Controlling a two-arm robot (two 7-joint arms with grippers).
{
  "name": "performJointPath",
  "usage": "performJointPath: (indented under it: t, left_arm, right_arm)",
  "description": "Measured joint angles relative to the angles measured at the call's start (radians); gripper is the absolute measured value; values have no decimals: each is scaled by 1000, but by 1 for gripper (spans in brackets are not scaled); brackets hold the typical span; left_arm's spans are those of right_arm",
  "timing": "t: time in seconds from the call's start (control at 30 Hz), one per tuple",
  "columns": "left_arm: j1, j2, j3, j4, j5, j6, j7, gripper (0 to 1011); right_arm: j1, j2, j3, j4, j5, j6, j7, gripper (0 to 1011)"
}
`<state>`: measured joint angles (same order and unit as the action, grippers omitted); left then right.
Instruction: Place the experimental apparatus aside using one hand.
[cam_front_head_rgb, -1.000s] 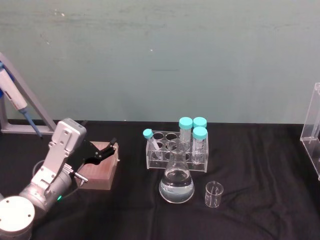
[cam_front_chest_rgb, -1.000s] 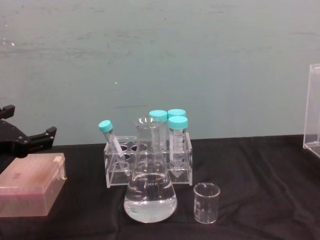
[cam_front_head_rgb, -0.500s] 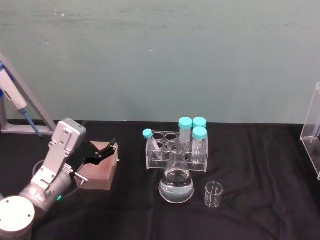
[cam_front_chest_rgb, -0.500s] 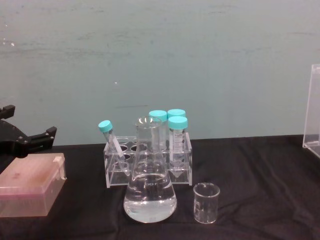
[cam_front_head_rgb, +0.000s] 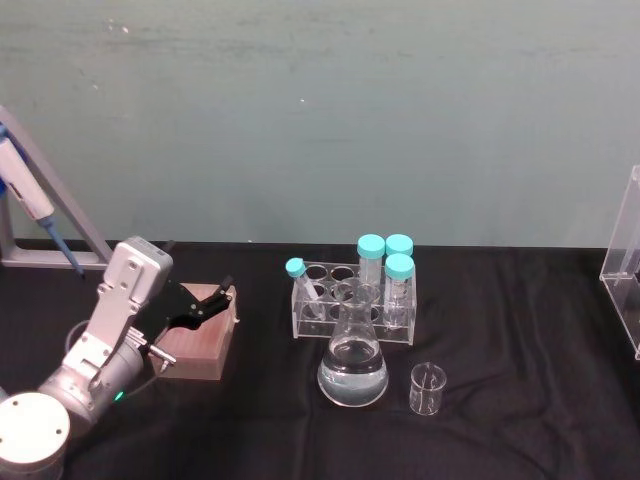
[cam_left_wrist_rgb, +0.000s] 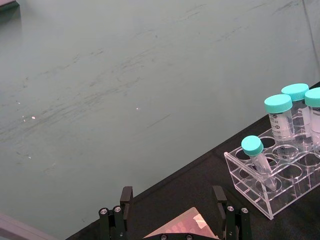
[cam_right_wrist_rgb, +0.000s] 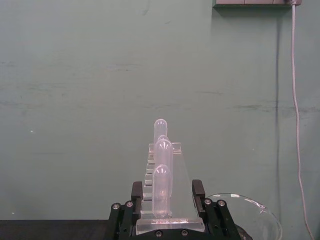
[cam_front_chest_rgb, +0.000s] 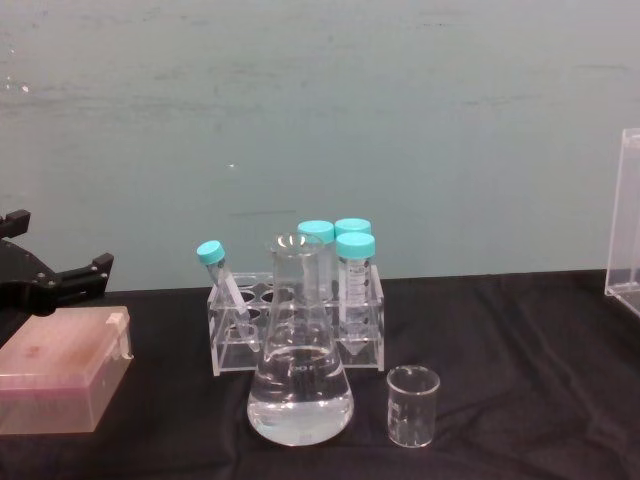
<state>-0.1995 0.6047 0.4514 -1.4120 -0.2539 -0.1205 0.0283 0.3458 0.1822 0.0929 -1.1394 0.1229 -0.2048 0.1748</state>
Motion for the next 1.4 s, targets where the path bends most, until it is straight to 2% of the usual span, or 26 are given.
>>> performJointPath:
  t: [0.73, 0.83, 0.87, 1.2, 1.4]
  left_arm:
    - [0, 0, 0, 0, 0, 0, 0, 1000]
    - [0, 0, 0, 0, 0, 0, 0, 1000]
    - [0, 0, 0, 0, 0, 0, 0, 1000]
    - [0, 0, 0, 0, 0, 0, 0, 1000]
    - [0, 0, 0, 0, 0, 0, 0, 1000]
  right_arm:
    - [-1, 0, -1, -1, -3, 0, -1, 599]
    - [-1, 0, -2, -1, -3, 0, 0, 643]
    - [-1, 0, -2, -1, -3, 0, -1, 707]
    - [-1, 0, -1, -1, -3, 0, 0, 990]
    - [-1, 0, -1, -1, -3, 0, 0, 1004]
